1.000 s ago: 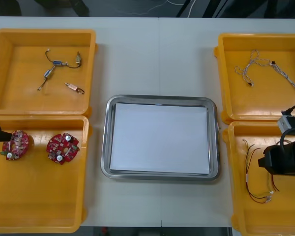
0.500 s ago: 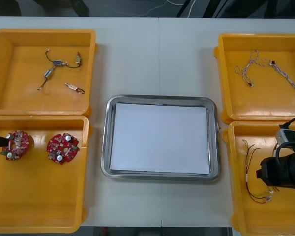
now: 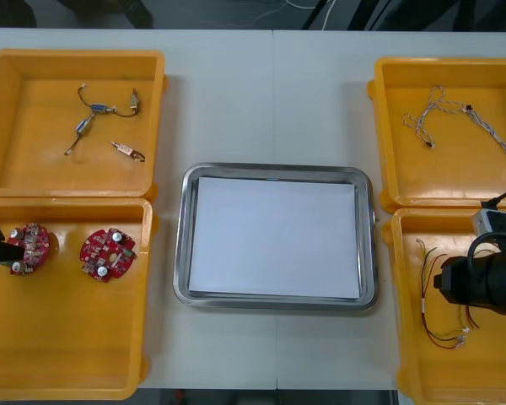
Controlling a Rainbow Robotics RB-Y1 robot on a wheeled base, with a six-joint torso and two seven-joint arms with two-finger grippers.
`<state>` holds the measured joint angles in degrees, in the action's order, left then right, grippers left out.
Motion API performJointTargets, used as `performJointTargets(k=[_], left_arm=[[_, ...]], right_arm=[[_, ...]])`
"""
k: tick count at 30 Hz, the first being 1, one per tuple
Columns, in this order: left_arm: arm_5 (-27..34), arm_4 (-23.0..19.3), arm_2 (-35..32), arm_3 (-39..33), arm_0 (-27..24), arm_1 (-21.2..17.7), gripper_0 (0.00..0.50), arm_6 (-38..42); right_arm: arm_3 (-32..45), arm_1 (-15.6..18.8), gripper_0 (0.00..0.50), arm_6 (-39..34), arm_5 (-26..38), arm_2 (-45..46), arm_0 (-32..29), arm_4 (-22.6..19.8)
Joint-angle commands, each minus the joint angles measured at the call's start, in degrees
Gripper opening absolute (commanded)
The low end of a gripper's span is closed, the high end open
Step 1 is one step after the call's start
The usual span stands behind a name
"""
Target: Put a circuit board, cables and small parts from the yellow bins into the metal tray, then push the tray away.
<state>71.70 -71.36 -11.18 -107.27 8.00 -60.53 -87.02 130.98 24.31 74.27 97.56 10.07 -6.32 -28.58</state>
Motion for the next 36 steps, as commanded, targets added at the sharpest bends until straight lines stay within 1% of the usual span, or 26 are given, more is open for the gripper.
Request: performJointTargets(k=[1,6,9,15,23,31,36], left_arm=[[-0.69,-1.76,0.72,1.01,0.88,-2.67,0.5,-5.36],[-0.86,-1.67,1.34,1.28,0.62,-2.67,0.5,-5.36],[-1.22,-1.59,1.95,1.72,0.18,-2.58,0.5,-5.27],[-3.15,-1.59,4.15,3.47,-0.88,-2.67,0.5,-5.62],[-3.68,-0.97,4.85,4.35,-1.14,-2.58,0.5,-5.71],[-3.85,-0.62,5.47,5.14,-1.85,-2.67,0.5,-5.8],[-4.29,-0.18,5.65,5.58,-2.2,-2.58,0.5,-5.8]], right_arm=[[1.91,-0.93,0.5,-1.93,-2.11,-1.81,-2.82,1.25],[1.91,-1.45,0.5,-2.11,-2.99,-2.69,-3.79,2.04],[1.91,-2.42,0.5,-2.11,-3.69,-2.87,-4.32,2.39],[1.83,-3.39,0.5,-2.2,-3.78,-3.22,-4.4,3.18],[-2.13,-3.39,0.5,-2.2,-8.79,-4.01,-4.4,3.71],[-2.22,-3.47,0.5,-2.02,-9.23,-4.36,-5.2,4.41],[-2.3,-3.39,0.5,-2.2,-11.25,-5.06,-7.04,5.29]])
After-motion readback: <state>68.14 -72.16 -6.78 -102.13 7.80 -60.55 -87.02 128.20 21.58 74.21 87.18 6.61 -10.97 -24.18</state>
